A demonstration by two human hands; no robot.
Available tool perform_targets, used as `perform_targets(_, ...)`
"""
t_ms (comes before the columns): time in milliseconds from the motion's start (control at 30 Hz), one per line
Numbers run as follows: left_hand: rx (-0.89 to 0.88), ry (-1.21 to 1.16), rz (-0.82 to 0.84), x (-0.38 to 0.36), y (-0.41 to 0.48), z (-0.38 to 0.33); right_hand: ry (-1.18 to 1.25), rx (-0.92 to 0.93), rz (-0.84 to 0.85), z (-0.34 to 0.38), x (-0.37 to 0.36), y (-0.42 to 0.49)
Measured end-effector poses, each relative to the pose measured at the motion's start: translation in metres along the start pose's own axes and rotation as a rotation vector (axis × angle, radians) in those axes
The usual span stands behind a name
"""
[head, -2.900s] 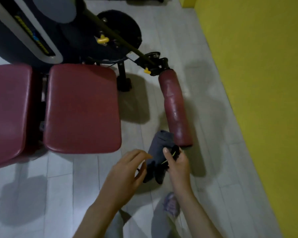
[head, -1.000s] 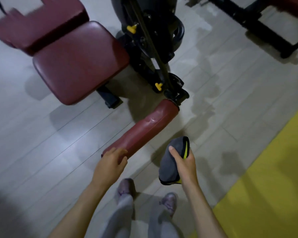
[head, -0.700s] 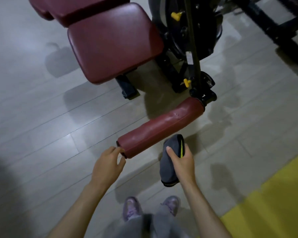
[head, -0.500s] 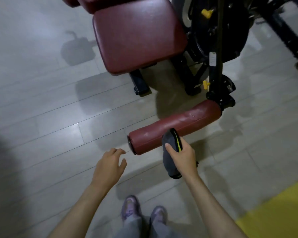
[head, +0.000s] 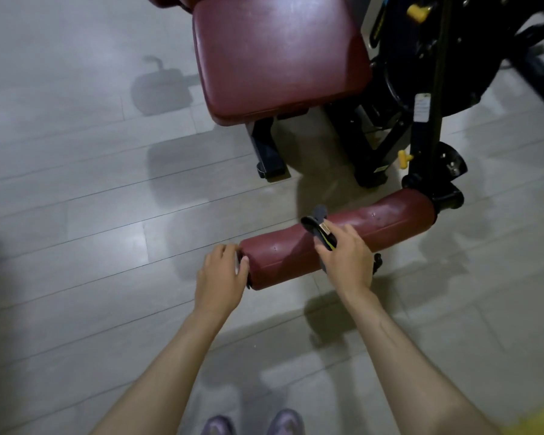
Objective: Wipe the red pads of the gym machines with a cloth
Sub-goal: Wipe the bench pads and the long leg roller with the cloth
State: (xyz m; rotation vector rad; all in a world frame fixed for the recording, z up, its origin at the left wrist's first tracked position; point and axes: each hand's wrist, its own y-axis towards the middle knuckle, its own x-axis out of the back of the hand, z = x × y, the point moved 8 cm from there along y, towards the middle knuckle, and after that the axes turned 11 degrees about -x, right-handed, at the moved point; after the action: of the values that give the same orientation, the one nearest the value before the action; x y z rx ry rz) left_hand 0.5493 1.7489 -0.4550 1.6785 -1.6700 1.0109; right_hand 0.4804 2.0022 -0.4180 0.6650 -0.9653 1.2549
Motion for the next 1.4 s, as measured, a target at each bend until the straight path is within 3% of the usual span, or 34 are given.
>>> perform_targets(167,-0.012,-0.188,-0.163,-0.055,0.037,0.018,-0.041,0.159,-0.153,-0.006,-0.056,0.008)
perform_targets(367,-0.130,-0.479,-0.484,-0.085,0.046,0.034,-0.016,0.248,-0.412,-0.021,-0.080,0.007)
perform_targets(533,-0.174,-0.647,-0.633,-0.096,0.046,0.044,-0.033,0.274,-0.581,-0.031,-0.087,0.005)
perform_targets(833,-0.160,-0.791,-0.833,-0.095,0.040,0.053,0.148,0.348,-0.486,-0.009,-0.100,-0.005)
perform_targets(967,-0.158,-0.914,-0.890,-0.094,0.035,0.054,0.045,0.569,-0.350,0.052,-0.135,-0.051)
perform_targets(1100,-0.163,-0.968,-0.939,-0.091,0.032,0.056,0.038,0.725,-0.288,0.055,-0.127,-0.056)
perform_targets(1167,-0.176,-0.950,-0.943,-0.091,0.031,0.056,-0.012,0.684,-0.314,0.036,-0.109,-0.037)
perform_targets(1333,-0.175,-0.934,-0.970,-0.092,0.029,0.060,-0.015,0.271,-0.445,-0.016,-0.063,0.003)
perform_targets(1400,-0.184,-0.927,-0.988,-0.091,0.029,0.059,-0.021,0.264,-0.482,-0.001,-0.077,-0.009)
